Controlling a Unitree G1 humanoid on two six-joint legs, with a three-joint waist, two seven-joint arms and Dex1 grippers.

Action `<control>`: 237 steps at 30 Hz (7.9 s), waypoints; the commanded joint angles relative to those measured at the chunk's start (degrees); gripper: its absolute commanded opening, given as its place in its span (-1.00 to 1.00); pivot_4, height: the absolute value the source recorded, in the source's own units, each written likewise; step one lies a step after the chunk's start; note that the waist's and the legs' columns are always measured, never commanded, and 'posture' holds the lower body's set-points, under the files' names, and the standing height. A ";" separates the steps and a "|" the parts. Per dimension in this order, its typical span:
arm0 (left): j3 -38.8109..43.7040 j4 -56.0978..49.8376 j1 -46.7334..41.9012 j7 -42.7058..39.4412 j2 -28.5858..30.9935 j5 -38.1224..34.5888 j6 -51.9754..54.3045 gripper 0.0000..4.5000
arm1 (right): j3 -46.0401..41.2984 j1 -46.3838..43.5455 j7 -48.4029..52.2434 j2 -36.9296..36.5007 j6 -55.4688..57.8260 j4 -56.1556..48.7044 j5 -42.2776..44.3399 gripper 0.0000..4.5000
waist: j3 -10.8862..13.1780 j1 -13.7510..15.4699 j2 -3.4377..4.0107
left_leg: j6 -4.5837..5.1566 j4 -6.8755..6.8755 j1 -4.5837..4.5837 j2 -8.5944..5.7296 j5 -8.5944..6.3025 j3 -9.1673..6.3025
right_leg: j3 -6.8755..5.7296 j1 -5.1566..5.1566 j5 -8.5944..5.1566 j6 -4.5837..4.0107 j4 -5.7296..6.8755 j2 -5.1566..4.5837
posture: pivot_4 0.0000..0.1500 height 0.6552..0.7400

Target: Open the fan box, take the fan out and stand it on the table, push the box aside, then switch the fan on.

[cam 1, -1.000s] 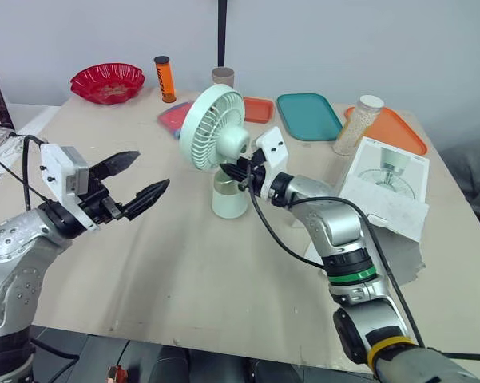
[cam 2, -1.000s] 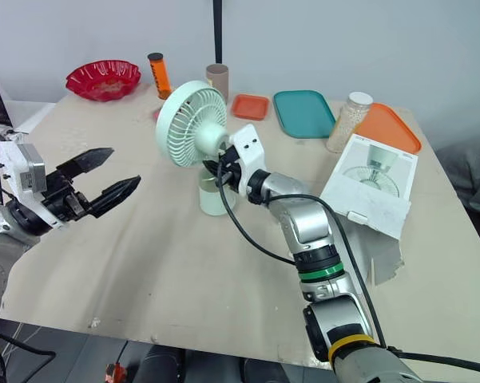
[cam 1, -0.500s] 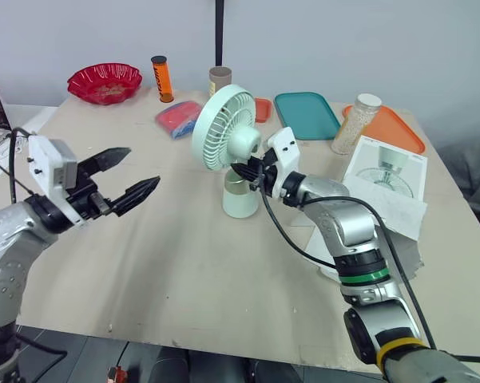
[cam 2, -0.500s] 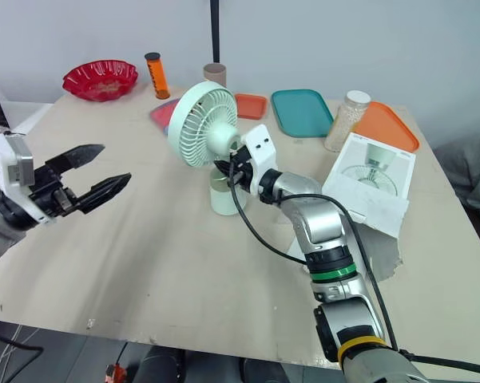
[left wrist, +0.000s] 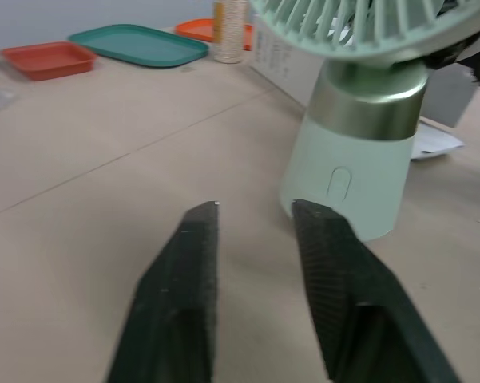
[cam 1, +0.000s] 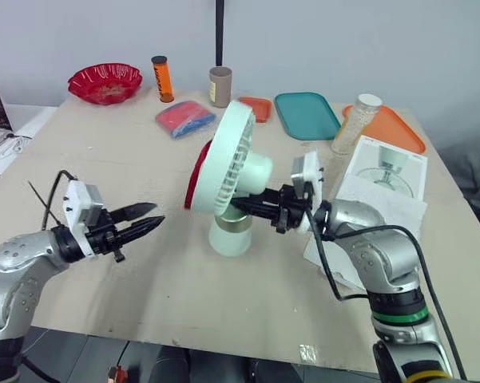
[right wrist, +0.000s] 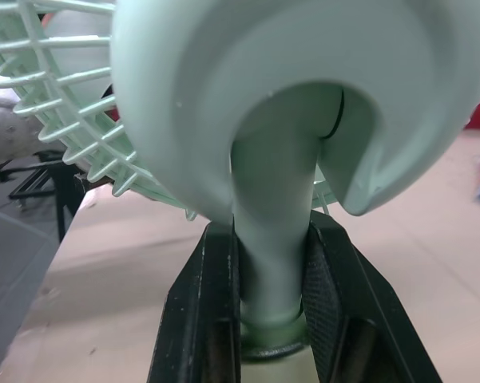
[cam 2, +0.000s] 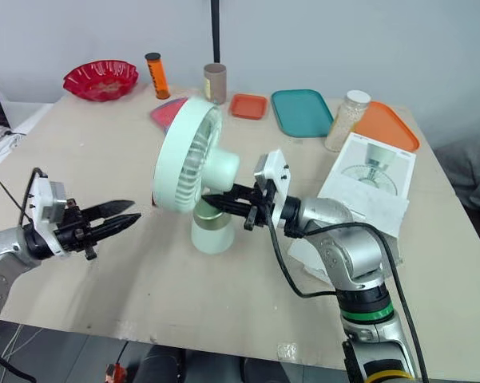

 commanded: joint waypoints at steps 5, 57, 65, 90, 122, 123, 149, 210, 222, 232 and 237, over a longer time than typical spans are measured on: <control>-4.09 -1.18 -1.54 -4.76 0.77 0.51 -0.31 -0.99 | 2.09 2.10 2.29 -1.03 -3.63 -3.91 -0.12 -0.80 | 0.00 0.08 0.00 | 0.00 0.00 0.00 -0.01 0.00 0.00 | 0.00 0.01 -0.01 0.01 -0.02 -0.01 | 1.00 0.97; -22.42 2.56 -4.10 -5.03 -7.97 12.77 -6.08 -0.99 | 4.72 9.79 -0.07 -5.19 -5.01 -9.59 -2.82 -0.80 | -0.01 0.21 -0.01 | 0.01 0.14 0.00 -0.02 0.00 -0.08 | -0.05 0.13 -0.01 0.02 0.02 0.01 | 1.00 0.97; -22.46 2.85 -4.24 -5.01 -8.36 13.50 -6.12 -0.99 | 4.57 10.93 -0.69 -6.11 -4.36 -11.28 -2.29 -0.80 | -0.01 0.28 -0.01 | 0.02 0.19 0.04 -0.04 0.00 -0.11 | -0.09 0.25 -0.01 0.03 0.00 0.00 | 1.00 0.97; -22.53 4.35 -3.82 -5.40 -8.37 15.09 -7.07 -0.99 | 5.23 13.32 -1.26 -7.13 -4.16 -13.25 -2.73 -0.80 | -0.02 0.26 -0.01 | 0.03 0.19 0.13 -0.04 -0.01 -0.13 | -0.10 0.35 -0.02 0.04 -0.01 0.00 | 1.00 0.97; -23.51 7.20 -5.09 -7.63 -10.22 15.59 -9.40 -0.99 | 6.54 14.80 -2.34 -7.39 -4.79 -13.80 -4.18 -0.80 | -0.03 0.28 0.00 | 0.04 0.19 0.25 -0.05 -0.02 -0.15 | -0.11 0.51 -0.04 0.07 -0.02 0.00 | 1.00 0.97; -23.48 7.11 -5.14 -7.62 -10.18 15.52 -9.27 -0.99 | 6.55 14.80 -2.31 -7.38 -4.88 -13.73 -4.23 -0.80 | -0.03 0.28 0.00 | 0.04 0.19 0.26 -0.05 -0.02 -0.15 | -0.11 0.51 -0.04 0.07 -0.02 0.00 | 1.00 0.97; -23.53 4.39 -5.74 -7.50 -10.71 14.31 -6.16 -0.99 | 6.91 14.79 -2.43 -7.54 -5.55 -13.26 -4.89 -0.80 | -0.03 0.28 0.00 | 0.04 0.20 0.26 -0.06 -0.02 -0.17 | -0.12 0.54 -0.05 0.08 -0.02 -0.01 | 1.00 0.97; -2.69 1.57 4.02 5.05 -6.47 9.59 -6.39 -1.00 | 4.27 -9.62 1.42 5.06 -23.21 35.75 -13.74 -0.58 | -0.05 -0.55 0.02 | 0.04 0.08 0.79 0.13 0.00 -0.08 | -0.12 0.78 0.07 -0.15 0.08 0.11 | 1.00 0.97; -4.50 2.64 2.06 5.76 -7.20 10.26 -7.36 -1.00 | 3.82 -10.44 1.75 5.58 -23.94 40.18 -15.22 0.98 | -0.07 -0.51 0.01 | 0.04 0.06 0.79 0.14 0.01 -0.06 | -0.11 0.79 0.07 -0.14 0.07 0.11 | 1.00 0.97; -5.55 5.95 -1.36 4.62 -6.91 10.61 -8.63 -1.00 | 3.79 -5.02 6.71 -0.35 -19.19 29.35 -13.24 0.98 | -0.07 0.13 0.01 | 0.03 0.03 0.75 0.11 0.00 -0.06 | -0.11 0.79 0.05 -0.11 0.00 0.09 | 1.00 0.97; -5.91 7.27 -2.74 4.09 -7.07 10.97 -9.10 -1.00 | 3.58 -3.21 7.79 -2.45 -17.20 25.81 -12.91 0.98 | -0.01 0.18 0.09 | 0.04 0.09 0.41 0.05 0.01 -0.07 | -0.10 0.49 0.04 -0.09 0.00 0.05 | 1.00 0.97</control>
